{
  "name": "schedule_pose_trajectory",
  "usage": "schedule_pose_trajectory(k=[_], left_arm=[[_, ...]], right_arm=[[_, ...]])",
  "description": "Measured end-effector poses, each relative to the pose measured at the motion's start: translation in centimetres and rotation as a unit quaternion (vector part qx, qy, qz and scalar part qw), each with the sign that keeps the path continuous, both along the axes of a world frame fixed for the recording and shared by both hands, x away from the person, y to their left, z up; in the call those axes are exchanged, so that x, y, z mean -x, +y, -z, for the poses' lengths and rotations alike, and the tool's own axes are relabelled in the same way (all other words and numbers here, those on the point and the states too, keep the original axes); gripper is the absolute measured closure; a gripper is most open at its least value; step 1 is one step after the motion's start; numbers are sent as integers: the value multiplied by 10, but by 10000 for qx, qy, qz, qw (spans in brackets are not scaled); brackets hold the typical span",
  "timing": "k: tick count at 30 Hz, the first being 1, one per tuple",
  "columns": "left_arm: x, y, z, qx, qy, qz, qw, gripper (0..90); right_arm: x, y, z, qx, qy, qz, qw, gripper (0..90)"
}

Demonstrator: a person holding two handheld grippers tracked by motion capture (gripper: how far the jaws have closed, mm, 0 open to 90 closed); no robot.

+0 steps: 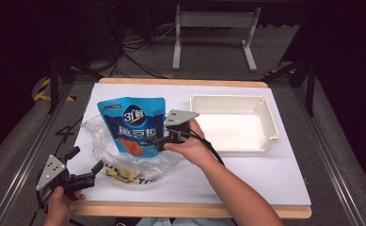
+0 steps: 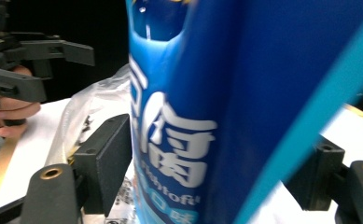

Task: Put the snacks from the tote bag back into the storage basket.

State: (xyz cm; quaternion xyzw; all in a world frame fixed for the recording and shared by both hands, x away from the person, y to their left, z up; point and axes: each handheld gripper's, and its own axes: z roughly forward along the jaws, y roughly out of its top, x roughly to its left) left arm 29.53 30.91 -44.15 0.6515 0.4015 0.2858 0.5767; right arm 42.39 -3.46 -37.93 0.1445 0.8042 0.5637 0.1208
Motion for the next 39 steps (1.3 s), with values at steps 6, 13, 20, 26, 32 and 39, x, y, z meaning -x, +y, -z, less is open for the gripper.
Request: schedule_pose_trajectory(k=[6, 13, 20, 26, 32, 39], left_arm=[[0, 0, 0, 4, -8, 12, 10000, 2], [0, 0, 0, 9, -13, 10, 10000, 2], [0, 0, 0, 5, -12, 21, 10000, 2], [0, -1, 0, 0, -5, 20, 10000, 2], [0, -1, 0, -8, -13, 16, 10000, 2], [0, -1, 0, -13, 2, 29, 10000, 2]], right_arm=[[-1, 7, 8, 30, 2, -39, 10000, 254], [-1, 18, 18, 83, 22, -189, 9998, 253], [-2, 23, 28, 251, -79, -199, 9995, 357], [0, 21, 28, 364, -205, -286, 9987, 491], [-2, 19, 29, 297, -154, -274, 9991, 504], [0, 22, 27, 324, -110, -249, 9991, 514]])
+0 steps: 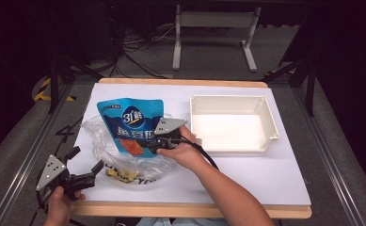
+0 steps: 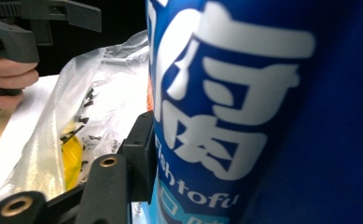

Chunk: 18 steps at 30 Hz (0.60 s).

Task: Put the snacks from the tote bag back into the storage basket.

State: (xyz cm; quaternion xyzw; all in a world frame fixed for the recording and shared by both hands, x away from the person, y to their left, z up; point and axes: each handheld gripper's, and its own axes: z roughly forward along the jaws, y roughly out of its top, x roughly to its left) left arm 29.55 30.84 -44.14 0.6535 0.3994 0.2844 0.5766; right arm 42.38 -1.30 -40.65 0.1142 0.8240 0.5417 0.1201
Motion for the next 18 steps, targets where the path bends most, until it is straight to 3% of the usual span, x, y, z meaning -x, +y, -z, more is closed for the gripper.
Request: schedule_pose_trajectory(k=[6, 18], left_arm=[[0, 0, 0, 7, -4, -1, 10000, 2], [0, 0, 0, 19, -35, -5, 10000, 2]], right_arm=[[2, 7, -9, 166, -192, -70, 9997, 529], [4, 5, -44, 68, -394, -176, 9990, 529]])
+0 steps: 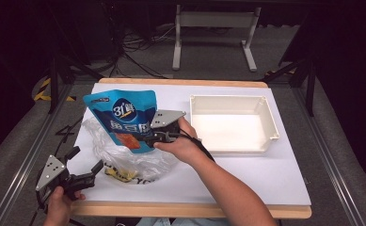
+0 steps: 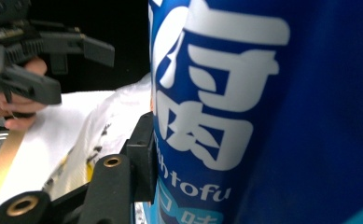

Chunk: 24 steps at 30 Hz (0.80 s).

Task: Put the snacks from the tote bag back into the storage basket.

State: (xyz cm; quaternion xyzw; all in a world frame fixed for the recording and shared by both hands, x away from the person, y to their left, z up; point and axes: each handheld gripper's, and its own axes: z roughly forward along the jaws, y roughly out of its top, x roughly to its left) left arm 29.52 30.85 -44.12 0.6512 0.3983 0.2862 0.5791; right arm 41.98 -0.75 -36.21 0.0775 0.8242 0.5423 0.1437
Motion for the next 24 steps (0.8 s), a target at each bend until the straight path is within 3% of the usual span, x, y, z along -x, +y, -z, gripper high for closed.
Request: schedule_pose_trajectory(k=[10, 24], left_arm=[[0, 0, 0, -2, 6, -5, 10000, 2], [0, 0, 0, 8, 11, -8, 10000, 2]], right_arm=[[6, -6, -40, -154, -51, -163, 9997, 529], [12, -15, -71, -300, -119, -255, 9992, 530]])
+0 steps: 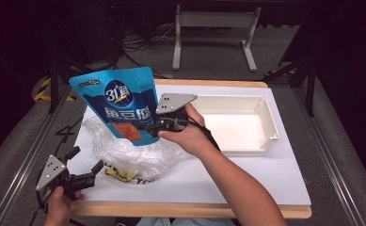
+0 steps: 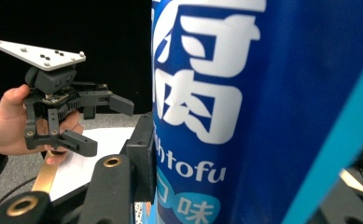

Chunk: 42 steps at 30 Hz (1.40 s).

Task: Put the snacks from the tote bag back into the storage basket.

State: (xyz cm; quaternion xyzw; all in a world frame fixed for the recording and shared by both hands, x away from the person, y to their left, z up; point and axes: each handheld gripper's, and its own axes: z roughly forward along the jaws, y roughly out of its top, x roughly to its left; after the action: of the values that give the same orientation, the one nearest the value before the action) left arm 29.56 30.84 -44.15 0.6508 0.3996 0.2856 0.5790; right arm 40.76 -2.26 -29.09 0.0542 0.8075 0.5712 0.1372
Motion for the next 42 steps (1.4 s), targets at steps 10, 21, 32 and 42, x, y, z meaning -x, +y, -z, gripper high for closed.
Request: schedule_pose_trajectory(k=[10, 21, 32, 42], left_arm=[[0, 0, 0, 13, -2, -22, 10000, 2], [0, 0, 1, -3, 3, -34, 10000, 2], [-1, 0, 1, -31, 34, -28, 10000, 2], [-1, -1, 1, -21, 5, -47, 10000, 2]], right_arm=[[3, -14, -7, 67, -13, 8, 10000, 551], [4, -43, -17, -139, -7, 226, 9996, 552], [-2, -79, -18, -241, 16, 500, 9985, 552], [-9, -112, -20, -280, -31, 839, 9961, 552]])
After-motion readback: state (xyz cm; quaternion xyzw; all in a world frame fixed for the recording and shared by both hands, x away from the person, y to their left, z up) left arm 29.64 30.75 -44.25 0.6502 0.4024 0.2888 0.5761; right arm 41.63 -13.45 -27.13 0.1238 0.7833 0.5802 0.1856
